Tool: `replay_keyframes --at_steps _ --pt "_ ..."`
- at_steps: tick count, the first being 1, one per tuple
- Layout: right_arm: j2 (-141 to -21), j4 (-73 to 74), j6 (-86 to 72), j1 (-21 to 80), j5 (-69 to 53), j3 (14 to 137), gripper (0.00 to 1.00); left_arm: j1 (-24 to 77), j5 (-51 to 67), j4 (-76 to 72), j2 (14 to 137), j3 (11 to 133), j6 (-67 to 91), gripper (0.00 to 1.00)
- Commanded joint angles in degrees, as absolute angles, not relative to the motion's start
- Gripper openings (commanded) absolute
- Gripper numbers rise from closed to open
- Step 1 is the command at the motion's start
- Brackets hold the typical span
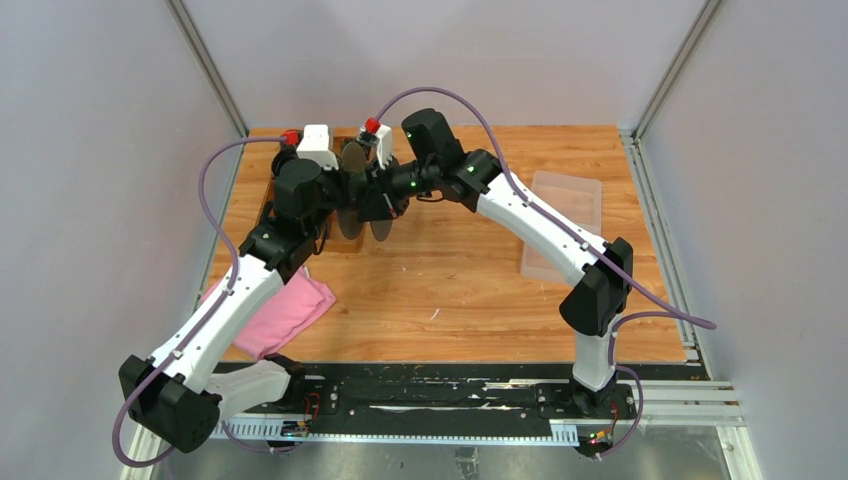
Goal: Wrap the cables
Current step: Wrap the cable around the cable reel.
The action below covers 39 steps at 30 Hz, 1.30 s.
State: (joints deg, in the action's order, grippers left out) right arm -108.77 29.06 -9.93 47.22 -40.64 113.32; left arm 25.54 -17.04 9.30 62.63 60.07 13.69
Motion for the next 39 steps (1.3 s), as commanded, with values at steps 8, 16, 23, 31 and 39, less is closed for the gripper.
replay_keyframes --at_steps 8,16,23,31,39 --pt "-107.2 29.5 -7.7 47.7 -37.4 116.1 0.1 26.3 -15.5 5.0 61.6 59.7 12.3 0.0" --pt "-107.4 31.1 -6.5 47.3 -35.2 118.4 0.02 26.7 -15.0 4.8 61.6 59.6 10.8 0.0" --pt "-107.5 31.6 -3.4 47.3 -36.0 118.7 0.01 29.7 -13.6 4.3 62.4 59.0 4.5 0.0" --pt "-107.2 31.4 -1.0 47.3 -38.7 117.7 0.01 30.4 -6.8 2.1 61.9 57.4 1.0 0.01" --pt "-105.3 32.8 5.8 47.3 -38.7 117.3 0.01 30.4 1.6 2.0 60.9 56.1 -2.3 0.0"
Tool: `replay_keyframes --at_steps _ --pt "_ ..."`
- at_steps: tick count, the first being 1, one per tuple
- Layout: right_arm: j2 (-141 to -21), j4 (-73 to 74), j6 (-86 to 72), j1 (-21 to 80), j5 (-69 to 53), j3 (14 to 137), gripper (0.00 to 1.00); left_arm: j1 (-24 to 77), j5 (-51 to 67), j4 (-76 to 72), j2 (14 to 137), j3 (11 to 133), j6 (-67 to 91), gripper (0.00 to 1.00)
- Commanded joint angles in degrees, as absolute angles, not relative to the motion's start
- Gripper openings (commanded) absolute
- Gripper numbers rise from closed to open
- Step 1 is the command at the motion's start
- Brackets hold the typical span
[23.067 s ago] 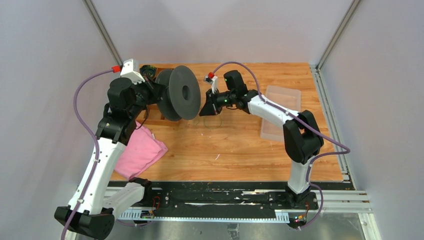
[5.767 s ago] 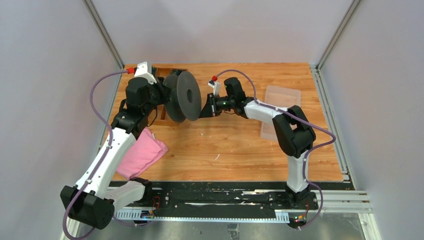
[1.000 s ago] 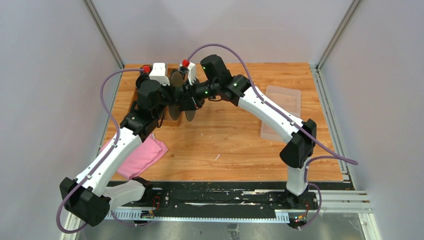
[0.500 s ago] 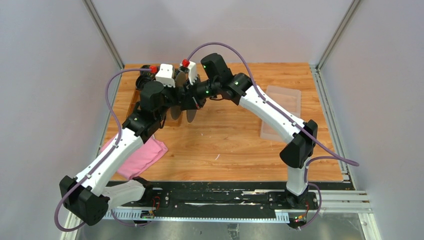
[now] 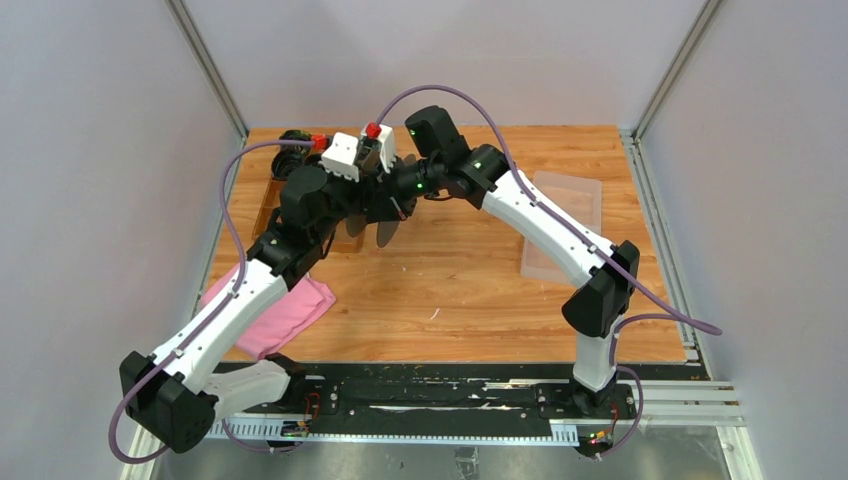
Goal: Wrap the cables
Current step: Wrap the cable around the cable reel.
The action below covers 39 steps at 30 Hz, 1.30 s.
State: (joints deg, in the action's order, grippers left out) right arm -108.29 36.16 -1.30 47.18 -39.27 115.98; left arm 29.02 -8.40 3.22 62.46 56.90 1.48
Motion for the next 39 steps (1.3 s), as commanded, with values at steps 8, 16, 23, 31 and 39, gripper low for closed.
replay_keyframes --at_steps 8,16,23,31,39 --pt "-103.7 34.0 11.2 47.5 -42.3 116.6 0.01 30.4 8.0 2.1 60.4 54.7 -4.4 0.0" --pt "-103.3 34.8 15.4 47.7 -41.9 116.0 0.01 30.3 14.4 1.8 59.9 53.3 -5.0 0.0" --pt "-102.2 32.6 7.7 47.4 -32.0 115.0 0.01 30.3 15.7 -0.4 58.9 50.3 -5.3 0.0" --pt "-100.5 31.0 -2.4 47.0 -28.8 112.3 0.01 29.4 13.3 -2.1 58.6 49.5 -1.5 0.0" --pt "-99.8 29.9 -7.8 45.3 -28.2 112.2 0.01 27.0 12.5 -3.9 58.3 48.8 4.2 0.0"
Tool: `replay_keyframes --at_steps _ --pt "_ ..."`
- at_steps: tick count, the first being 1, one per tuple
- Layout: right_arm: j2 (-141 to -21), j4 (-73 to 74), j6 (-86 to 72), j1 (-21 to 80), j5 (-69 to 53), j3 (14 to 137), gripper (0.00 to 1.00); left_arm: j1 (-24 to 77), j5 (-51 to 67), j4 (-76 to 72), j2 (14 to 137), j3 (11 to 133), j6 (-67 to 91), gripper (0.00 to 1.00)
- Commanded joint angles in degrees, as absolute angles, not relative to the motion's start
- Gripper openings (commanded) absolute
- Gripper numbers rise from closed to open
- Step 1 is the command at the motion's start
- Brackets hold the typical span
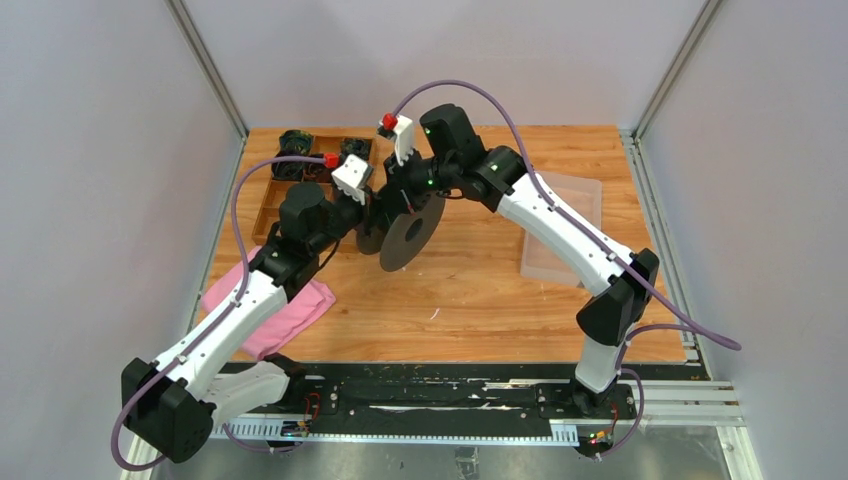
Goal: Wrap the cables
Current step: Wrap the cable around the cable reel.
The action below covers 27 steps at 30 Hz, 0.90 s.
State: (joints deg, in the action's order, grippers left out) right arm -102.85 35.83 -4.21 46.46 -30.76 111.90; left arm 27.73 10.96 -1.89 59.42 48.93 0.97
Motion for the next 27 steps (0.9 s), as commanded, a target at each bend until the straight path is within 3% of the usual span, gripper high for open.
replay_keyframes --at_steps 1,27 --pt "-99.8 29.9 -7.8 45.2 -27.8 112.2 0.01 27.0 12.5 -3.9 58.3 48.8 4.1 0.0" --pt "-98.6 32.1 8.5 38.0 -40.8 106.3 0.01 27.0 14.0 -2.2 56.7 49.5 1.3 0.0"
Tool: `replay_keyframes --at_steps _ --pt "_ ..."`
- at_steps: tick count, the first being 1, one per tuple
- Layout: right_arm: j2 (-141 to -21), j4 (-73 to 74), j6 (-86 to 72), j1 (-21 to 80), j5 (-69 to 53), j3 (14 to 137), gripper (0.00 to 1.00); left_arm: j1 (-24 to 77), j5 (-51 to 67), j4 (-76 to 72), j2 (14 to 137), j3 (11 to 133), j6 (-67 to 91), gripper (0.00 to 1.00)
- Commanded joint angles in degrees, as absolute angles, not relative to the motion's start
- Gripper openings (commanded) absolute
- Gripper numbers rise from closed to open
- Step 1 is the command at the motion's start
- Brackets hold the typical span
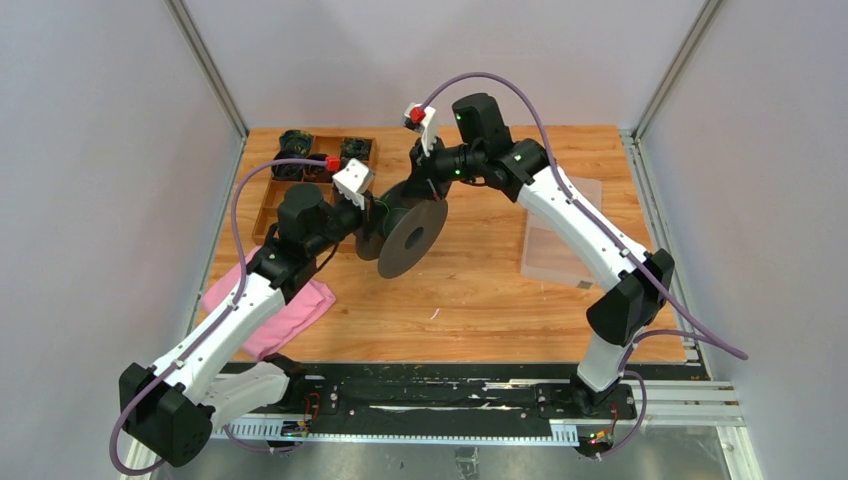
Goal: Wrap the cables
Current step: Wrap the cable around the cable reel.
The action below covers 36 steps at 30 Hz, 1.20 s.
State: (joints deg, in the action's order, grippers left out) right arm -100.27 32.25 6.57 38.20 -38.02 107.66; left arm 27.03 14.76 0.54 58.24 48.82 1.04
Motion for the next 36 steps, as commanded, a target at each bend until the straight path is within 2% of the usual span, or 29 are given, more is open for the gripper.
replay_keyframes --at_steps 1,4,10,12,30,36 --pt "-98.5 32.1 8.3 38.0 -41.3 106.3 0.01 27.0 13.3 -2.2 56.7 49.4 1.4 0.0" --pt "-98.7 31.3 7.0 38.0 -43.5 106.7 0.06 27.0 12.2 -1.5 57.0 49.7 1.8 0.0" --pt "-101.3 30.1 1.9 38.4 -46.9 108.3 0.25 27.0 12.4 -1.4 57.3 50.1 2.2 0.0" --pt "-102.0 30.0 1.3 39.1 -46.7 108.4 0.28 27.0 12.2 -1.5 57.4 50.0 2.1 0.0" --pt "-105.9 29.8 -1.1 41.6 -44.5 109.9 0.28 27.0 12.3 -1.4 57.0 50.1 2.1 0.0" --pt "-106.7 29.3 -1.7 41.9 -44.6 110.1 0.21 27.0 12.2 -1.4 56.7 50.1 2.1 0.0"
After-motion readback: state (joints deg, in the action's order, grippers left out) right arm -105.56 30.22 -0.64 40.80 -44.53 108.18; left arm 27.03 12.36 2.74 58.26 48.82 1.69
